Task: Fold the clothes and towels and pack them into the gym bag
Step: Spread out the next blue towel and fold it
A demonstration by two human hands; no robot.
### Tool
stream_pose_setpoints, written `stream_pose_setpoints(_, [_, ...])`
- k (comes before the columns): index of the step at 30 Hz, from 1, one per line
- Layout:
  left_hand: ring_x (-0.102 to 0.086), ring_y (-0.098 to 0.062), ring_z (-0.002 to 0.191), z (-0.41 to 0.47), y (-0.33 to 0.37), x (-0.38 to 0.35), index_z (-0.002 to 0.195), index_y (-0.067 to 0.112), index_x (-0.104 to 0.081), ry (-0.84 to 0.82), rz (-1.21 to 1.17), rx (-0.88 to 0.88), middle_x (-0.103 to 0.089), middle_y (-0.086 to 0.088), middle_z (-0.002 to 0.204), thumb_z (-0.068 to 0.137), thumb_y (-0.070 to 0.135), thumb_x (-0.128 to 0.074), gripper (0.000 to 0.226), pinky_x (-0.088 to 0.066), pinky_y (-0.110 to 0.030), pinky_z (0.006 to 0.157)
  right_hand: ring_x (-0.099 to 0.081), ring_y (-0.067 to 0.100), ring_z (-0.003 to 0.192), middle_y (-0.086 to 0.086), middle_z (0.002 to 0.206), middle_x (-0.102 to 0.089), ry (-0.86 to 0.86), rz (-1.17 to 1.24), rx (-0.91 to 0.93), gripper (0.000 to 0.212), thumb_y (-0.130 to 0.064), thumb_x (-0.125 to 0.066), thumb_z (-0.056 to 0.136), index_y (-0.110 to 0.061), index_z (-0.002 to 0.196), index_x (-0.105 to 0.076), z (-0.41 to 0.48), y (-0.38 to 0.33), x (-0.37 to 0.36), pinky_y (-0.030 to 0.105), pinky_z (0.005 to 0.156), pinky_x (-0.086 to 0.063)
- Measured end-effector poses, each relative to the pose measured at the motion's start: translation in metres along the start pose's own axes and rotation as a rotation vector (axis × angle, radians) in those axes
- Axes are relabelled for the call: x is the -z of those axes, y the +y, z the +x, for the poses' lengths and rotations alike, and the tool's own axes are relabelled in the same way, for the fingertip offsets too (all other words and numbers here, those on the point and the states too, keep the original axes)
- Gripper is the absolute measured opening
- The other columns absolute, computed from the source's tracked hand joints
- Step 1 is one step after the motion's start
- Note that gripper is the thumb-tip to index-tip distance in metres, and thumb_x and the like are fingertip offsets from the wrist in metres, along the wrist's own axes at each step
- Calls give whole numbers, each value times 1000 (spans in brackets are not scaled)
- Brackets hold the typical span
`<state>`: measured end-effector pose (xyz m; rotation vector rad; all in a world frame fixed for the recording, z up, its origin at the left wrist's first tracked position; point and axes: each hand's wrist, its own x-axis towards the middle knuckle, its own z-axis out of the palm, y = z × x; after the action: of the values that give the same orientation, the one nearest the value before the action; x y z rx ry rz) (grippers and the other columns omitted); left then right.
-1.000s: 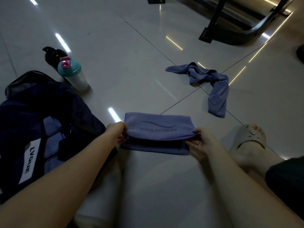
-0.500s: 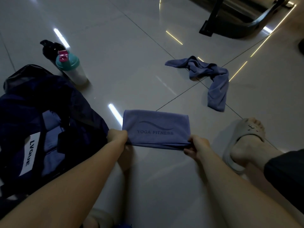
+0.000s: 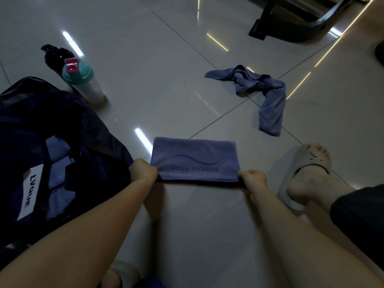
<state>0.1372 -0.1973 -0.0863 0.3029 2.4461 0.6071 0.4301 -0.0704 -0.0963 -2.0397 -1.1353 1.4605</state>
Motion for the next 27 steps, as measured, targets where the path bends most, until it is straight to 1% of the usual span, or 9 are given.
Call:
stream_pose_setpoints(2, [-64, -41, 101, -1, 1, -1, 107, -4, -62, 10, 54, -14, -64, -22, 109, 85, 0, -59, 23, -46, -34, 74, -50, 22, 51, 12, 57, -54, 3, -81, 12, 22, 9, -66, 75, -5, 62, -56, 1, 3, 0, 28, 46, -49])
stream_pose_setpoints(4, [-61, -43, 109, -3, 3, -1, 119, -3, -56, 12, 109, -23, -60, -23, 120, 86, 3, -60, 34, -46, -37, 79, -60, 29, 51, 17, 57, -61, 3, -225, 39, 12, 4, -69, 69, -4, 64, -61, 2, 9, 2, 38, 54, -55])
stream_pose_setpoints(10, [-60, -44, 113, 8, 22, -6, 129, 1, -47, -51, 181, -4, -60, -23, 126, 86, 18, -64, 50, -49, -40, 85, -66, 32, 88, 12, 90, -69, -2, -502, 145, 22, -26, -71, 78, -9, 92, -66, 14, -11, 5, 36, 78, -53])
stream_pose_setpoints(12, [-62, -42, 108, 17, 34, -8, 128, 2, -46, -66, 141, -23, -61, -22, 122, 85, 19, -63, 48, -49, -39, 80, -63, 32, 96, 10, 97, -66, -3, -542, 210, 30, -25, -68, 83, -9, 108, -62, 27, -27, 1, 36, 82, -50])
stream_pose_setpoints(17, [-64, -38, 99, 56, 59, -8, 117, 2, -59, -35, -72, 2, -66, -19, 114, 84, 14, -60, 35, -49, -34, 78, -61, 30, 86, 8, 89, -64, -43, -629, 399, 37, -15, -61, 90, -10, 126, -55, 60, -61, -17, 35, 75, -47])
stream_pose_setpoints(19, [-64, -33, 96, 73, 69, -7, 108, 6, -65, -65, -129, -9, -67, -17, 107, 86, 14, -64, 23, -52, -34, 84, -61, 33, 101, 11, 109, -66, -84, -748, 463, 41, -17, -61, 92, -13, 132, -55, 72, -66, -26, 37, 83, -48])
stream_pose_setpoints(21, [-62, -24, 90, 89, 76, -9, 110, 3, -69, -138, -143, -3, -65, -13, 99, 86, 12, -70, 26, -52, -31, 80, -61, 35, 105, 11, 118, -65, -117, -856, 503, 29, -22, -61, 92, -16, 120, -60, 81, -67, -32, 39, 84, -50])
stream_pose_setpoints(24, [-59, -23, 86, 102, 81, -8, 103, 0, -69, -204, -90, -21, -63, -11, 93, 85, 8, -73, 20, -50, -31, 76, -61, 34, 89, 11, 96, -66, -154, -846, 463, 5, -18, -63, 88, -17, 92, -60, 90, -69, -33, 38, 73, -49])
stream_pose_setpoints(27, [-67, -33, 93, 111, 79, -8, 84, 8, -70, -183, -106, -55, -66, -10, 81, 84, 9, -74, 4, -51, -32, 76, -61, 35, 87, 9, 87, -62, -177, -843, 434, 10, -17, -67, 86, -16, 84, -57, 97, -76, -27, 39, 73, -50])
